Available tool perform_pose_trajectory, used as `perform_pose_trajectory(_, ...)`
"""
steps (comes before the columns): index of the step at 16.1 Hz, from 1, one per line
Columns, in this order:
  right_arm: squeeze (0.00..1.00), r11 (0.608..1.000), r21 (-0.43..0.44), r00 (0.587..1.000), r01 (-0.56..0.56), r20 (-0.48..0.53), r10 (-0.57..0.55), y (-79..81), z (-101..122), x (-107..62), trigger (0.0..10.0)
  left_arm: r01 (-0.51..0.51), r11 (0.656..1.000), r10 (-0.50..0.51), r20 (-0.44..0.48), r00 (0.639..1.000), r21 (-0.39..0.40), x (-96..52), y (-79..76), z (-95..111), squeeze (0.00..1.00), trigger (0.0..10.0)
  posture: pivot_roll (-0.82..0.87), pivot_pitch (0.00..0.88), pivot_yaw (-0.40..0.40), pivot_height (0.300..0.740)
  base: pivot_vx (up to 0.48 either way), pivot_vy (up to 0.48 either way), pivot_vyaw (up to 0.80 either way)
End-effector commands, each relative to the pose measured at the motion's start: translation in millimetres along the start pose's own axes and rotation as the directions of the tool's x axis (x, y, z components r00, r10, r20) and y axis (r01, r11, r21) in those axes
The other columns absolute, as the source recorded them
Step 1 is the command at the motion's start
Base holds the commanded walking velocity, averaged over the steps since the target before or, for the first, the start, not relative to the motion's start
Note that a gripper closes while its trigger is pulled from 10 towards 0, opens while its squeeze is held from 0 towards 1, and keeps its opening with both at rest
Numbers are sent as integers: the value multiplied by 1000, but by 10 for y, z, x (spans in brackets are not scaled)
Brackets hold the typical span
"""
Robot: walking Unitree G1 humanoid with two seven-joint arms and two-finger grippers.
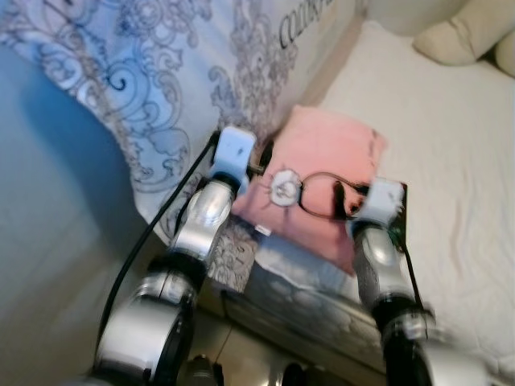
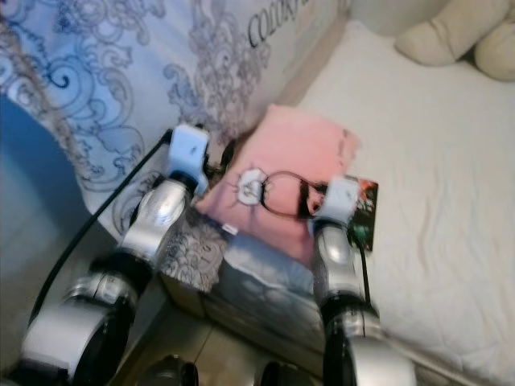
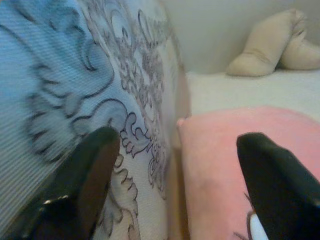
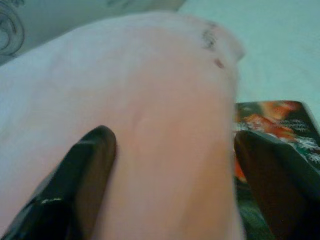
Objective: Clean up the room
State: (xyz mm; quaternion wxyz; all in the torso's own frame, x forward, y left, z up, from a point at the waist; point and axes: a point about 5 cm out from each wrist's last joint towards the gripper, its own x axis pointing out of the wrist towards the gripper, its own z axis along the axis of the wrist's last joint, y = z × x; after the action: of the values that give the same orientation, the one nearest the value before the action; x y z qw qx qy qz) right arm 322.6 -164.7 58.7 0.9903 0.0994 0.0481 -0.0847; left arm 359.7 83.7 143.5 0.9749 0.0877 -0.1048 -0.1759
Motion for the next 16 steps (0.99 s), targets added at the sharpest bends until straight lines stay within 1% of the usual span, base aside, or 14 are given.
perform_pose_trajectory(1,1000,999,8,998,39,44,-39,-99,-5,-160,10000,45,999,-45,2,999,10,-130,-47,-14,1000,10000,59,0,-47,740,0,0,0)
perform_pose_trajectory(2,1000,1000,1,998,29,52,-29,-113,-7,-226,10000,51,999,-51,-3,999,9,-187,-53,-35,1000,10000,60,0,-47,740,0,0,0)
perform_pose_trajectory(3,1000,1000,-29,997,9,75,-7,-158,19,-401,10000,54,999,-54,-16,998,3,-327,-51,-64,1000,10000,61,0,-48,740,0,0,0)
perform_pose_trajectory(4,1000,997,-82,995,-9,98,17,-239,66,-590,10000,44,999,-45,-30,999,-14,-458,-39,-79,1000,10000,67,0,-53,740,0,0,0)
perform_pose_trajectory(5,1000,994,-108,994,-14,108,25,-296,89,-687,10000,41,999,-42,-35,998,-22,-519,-38,-87,1000,10000,70,0,-54,740,0,0,0)
perform_pose_trajectory(6,1000,977,-215,985,5,167,32,-476,188,-1014,10000,8,996,-14,-64,998,-86,-771,-25,-134,1000,10000,73,0,-60,740,0,0,0)
perform_pose_trajectory(7,1000,967,-256,983,1,179,47,-518,230,-1142,10000,2,994,-11,-86,996,-111,-895,-26,-147,1000,10000,73,0,-60,740,0,0,0)
perform_pose_trajectory(8,1000,967,-256,996,6,90,18,-595,122,-1206,10000,32,982,-50,-88,995,-189,-987,-49,-151,1000,10000,72,0,-59,740,0,0,0)
perform_pose_trajectory(9,75,954,-298,999,16,34,-6,-606,9,-1137,10000,59,963,-77,-58,995,-263,-1021,-92,-151,0,10000,71,0,-50,740,454,0,0)
perform_pose_trajectory(10,0,949,-311,998,49,45,-37,-598,5,-1054,10000,12,969,-34,-86,996,-247,-985,-96,-212,0,10000,67,0,-48,740,442,0,0)
perform_pose_trajectory(11,0,954,-292,998,61,22,-57,-579,-25,-965,10000,16,967,-43,-103,994,-253,-945,-123,-263,0,10000,63,0,-48,740,390,-274,0)
perform_pose_trajectory(12,0,957,-282,997,71,29,-66,-548,5,-895,10000,46,968,-71,-89,994,-247,-920,-152,-243,0,10000,57,0,-45,740,334,-341,0)
perform_pose_trajectory(13,0,958,-279,998,67,39,-59,-528,43,-847,10000,53,963,-79,-90,993,-263,-907,-160,-229,0,10000,47,0,-40,740,337,-337,0)
perform_pose_trajectory(16,0,963,-269,999,37,30,-30,-497,52,-769,10000,64,961,-91,-88,992,-270,-863,-153,-225,0,10000,42,0,-38,740,330,-345,0)
